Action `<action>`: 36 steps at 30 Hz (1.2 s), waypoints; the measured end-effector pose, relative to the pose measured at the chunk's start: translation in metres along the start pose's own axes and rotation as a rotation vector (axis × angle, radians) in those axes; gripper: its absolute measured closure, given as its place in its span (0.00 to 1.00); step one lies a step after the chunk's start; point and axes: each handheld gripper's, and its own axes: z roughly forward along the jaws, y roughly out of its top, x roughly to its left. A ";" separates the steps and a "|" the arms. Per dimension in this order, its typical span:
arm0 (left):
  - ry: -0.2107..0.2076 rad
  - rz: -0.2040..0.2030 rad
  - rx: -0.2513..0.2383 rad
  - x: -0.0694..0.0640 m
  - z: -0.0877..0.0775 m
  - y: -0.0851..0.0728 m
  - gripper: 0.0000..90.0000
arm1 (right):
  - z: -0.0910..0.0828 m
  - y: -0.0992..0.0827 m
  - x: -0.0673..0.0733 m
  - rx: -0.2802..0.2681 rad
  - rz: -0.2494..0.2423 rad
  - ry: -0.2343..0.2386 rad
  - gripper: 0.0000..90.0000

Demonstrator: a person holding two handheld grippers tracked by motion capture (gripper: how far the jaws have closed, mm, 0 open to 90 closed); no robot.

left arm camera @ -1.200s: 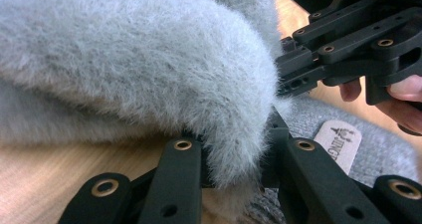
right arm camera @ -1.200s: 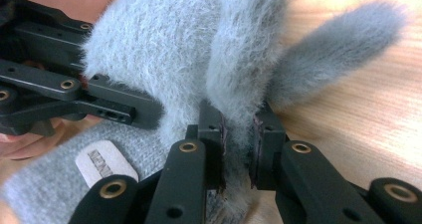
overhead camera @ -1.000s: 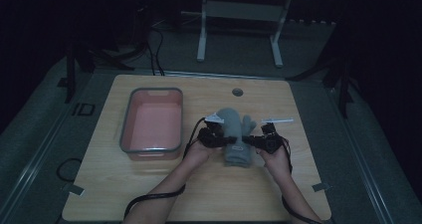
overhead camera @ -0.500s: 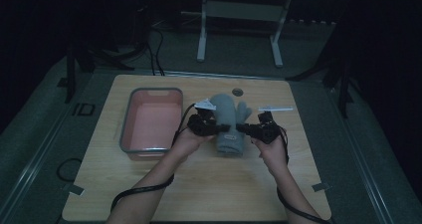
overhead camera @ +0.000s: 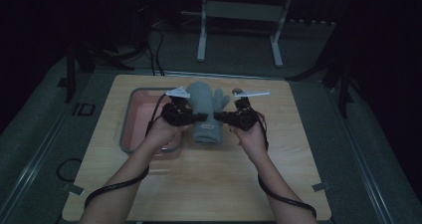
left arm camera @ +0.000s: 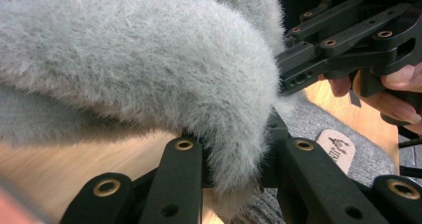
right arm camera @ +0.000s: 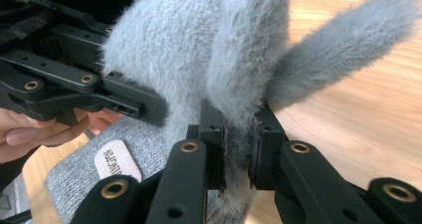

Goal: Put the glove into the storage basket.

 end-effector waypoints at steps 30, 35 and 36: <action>0.185 -0.108 0.138 0.072 -0.085 -0.057 0.86 | 0.138 0.020 0.072 0.116 -0.021 0.070 0.88; 0.180 -0.134 0.188 0.081 -0.071 -0.067 0.86 | 0.153 0.012 0.068 0.177 -0.009 0.018 0.88; 0.180 -0.142 0.194 0.083 -0.069 -0.068 0.86 | 0.155 0.011 0.068 0.181 -0.007 0.010 0.88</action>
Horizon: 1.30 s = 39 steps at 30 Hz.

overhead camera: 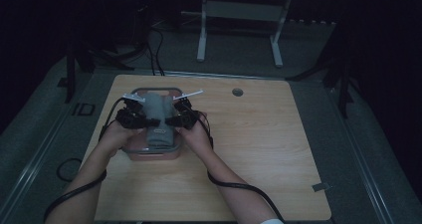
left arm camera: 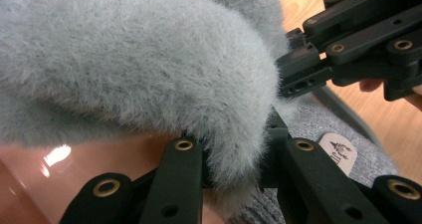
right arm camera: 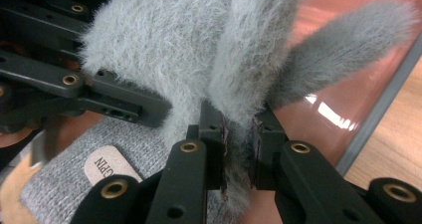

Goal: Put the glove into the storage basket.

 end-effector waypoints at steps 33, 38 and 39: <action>0.312 -0.016 0.147 -0.007 0.033 0.009 0.26 | -0.054 -0.014 -0.023 -0.052 -0.104 -0.021 0.30; 0.341 0.020 0.071 -0.014 0.017 0.008 0.13 | -0.068 -0.021 -0.033 -0.044 -0.151 0.008 0.21; 0.341 0.028 0.062 -0.015 0.013 0.008 0.12 | -0.071 -0.023 -0.034 -0.046 -0.167 0.003 0.19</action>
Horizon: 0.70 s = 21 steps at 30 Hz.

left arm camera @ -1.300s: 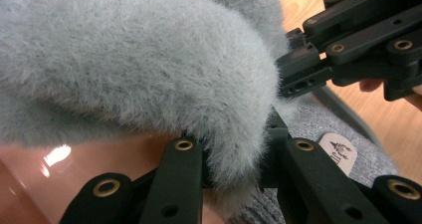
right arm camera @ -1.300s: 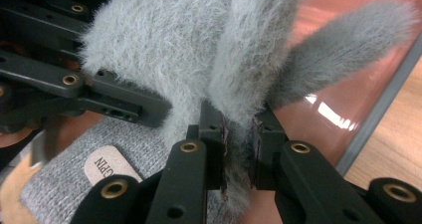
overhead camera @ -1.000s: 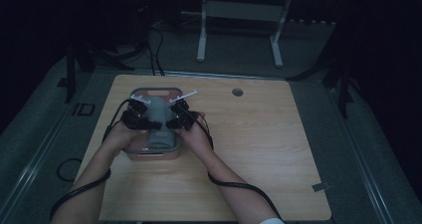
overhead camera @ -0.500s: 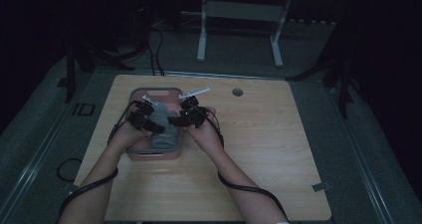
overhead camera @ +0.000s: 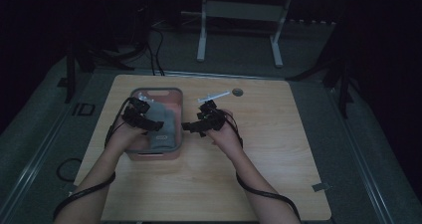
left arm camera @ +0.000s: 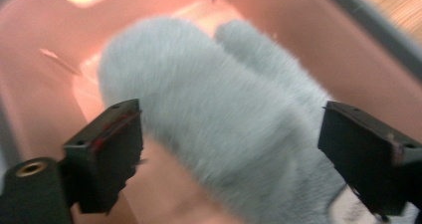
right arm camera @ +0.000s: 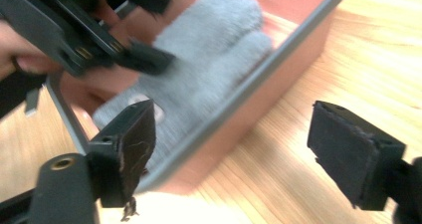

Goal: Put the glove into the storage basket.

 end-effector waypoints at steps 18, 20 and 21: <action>-0.108 0.141 -0.327 -0.055 -0.041 -0.016 0.08 | -0.053 -0.039 -0.017 -0.045 -0.116 -0.053 0.16; -0.133 0.162 -0.323 -0.065 -0.038 -0.016 0.08 | -0.057 -0.044 -0.017 -0.049 -0.120 -0.051 0.16; -0.149 0.169 -0.320 -0.070 -0.036 -0.016 0.08 | -0.059 -0.046 -0.017 -0.054 -0.125 -0.047 0.16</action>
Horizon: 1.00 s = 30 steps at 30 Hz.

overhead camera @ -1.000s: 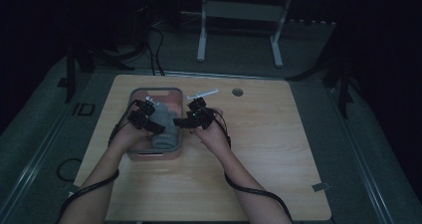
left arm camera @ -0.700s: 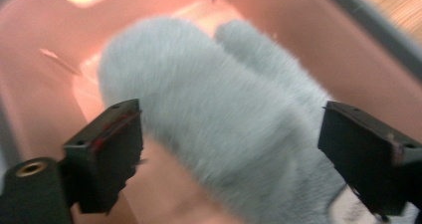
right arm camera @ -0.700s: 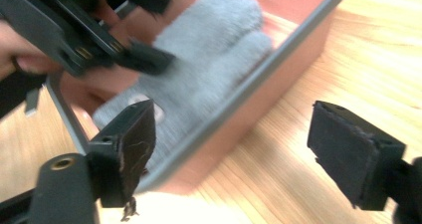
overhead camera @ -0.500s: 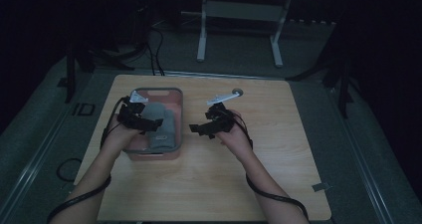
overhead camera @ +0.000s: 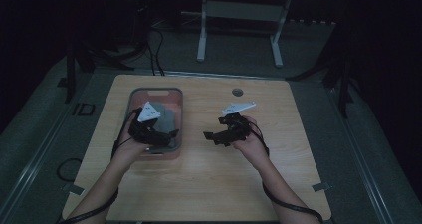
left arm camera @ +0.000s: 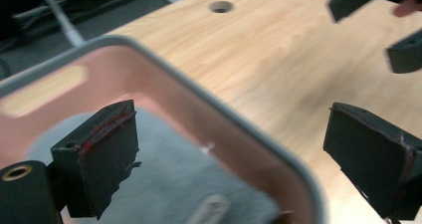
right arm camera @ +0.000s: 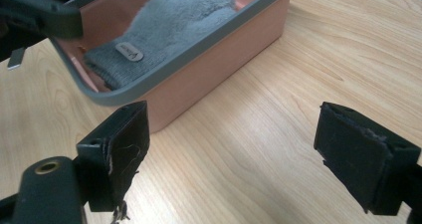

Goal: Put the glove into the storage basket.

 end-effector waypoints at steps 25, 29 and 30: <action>-0.244 0.056 -0.028 -0.085 0.039 -0.013 0.09 | -0.046 -0.085 -0.014 -0.019 -0.075 0.065 0.16; -0.275 0.079 -0.041 -0.099 0.044 -0.016 0.08 | -0.052 -0.099 -0.016 -0.018 -0.093 0.080 0.16; -0.282 0.089 -0.044 -0.102 0.045 -0.017 0.08 | -0.053 -0.103 -0.017 -0.016 -0.106 0.082 0.16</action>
